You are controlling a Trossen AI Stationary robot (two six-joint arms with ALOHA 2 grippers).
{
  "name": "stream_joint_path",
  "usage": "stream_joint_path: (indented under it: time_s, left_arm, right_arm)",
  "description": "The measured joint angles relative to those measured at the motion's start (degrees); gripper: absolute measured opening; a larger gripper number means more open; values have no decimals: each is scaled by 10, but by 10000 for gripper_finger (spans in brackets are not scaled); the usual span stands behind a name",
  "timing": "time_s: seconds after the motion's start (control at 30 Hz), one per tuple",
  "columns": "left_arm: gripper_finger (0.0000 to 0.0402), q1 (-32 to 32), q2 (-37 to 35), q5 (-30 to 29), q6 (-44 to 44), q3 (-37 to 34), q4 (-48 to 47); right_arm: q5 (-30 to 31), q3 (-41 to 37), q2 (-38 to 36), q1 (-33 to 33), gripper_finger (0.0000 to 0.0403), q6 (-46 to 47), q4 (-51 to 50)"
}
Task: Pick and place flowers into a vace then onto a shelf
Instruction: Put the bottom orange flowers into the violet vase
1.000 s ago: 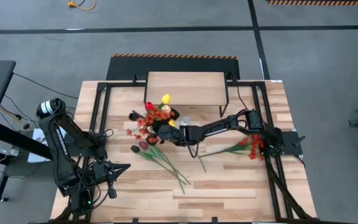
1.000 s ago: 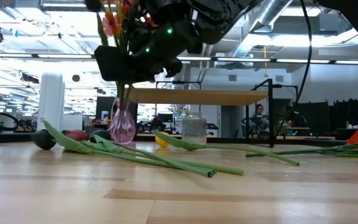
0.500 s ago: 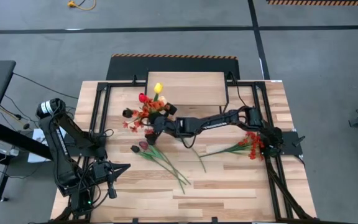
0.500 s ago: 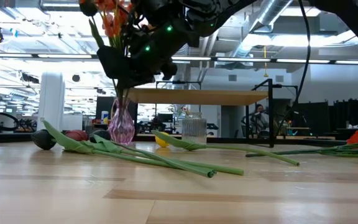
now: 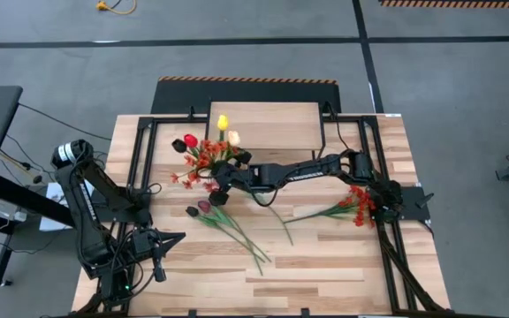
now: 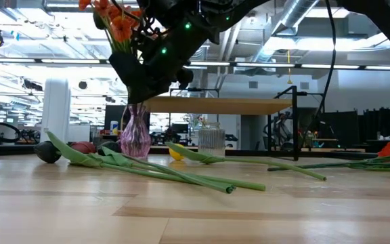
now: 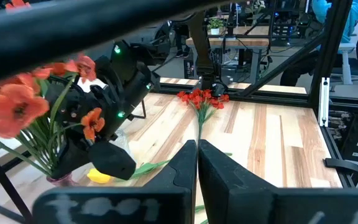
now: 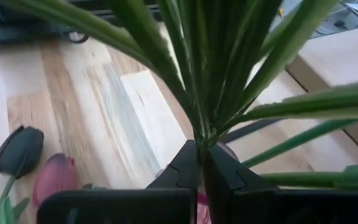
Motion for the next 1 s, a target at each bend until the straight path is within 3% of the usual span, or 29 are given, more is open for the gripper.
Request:
stream_joint_path:
  time_s: [0.4,1.0]
  left_arm:
    - [0,0,0,0,-2,0,0]
    - [0,0,0,0,-2,0,0]
  right_arm:
    - [-26,2,-2,7,5,13,-21]
    - [-4,-3,-14,16,132,3,-40]
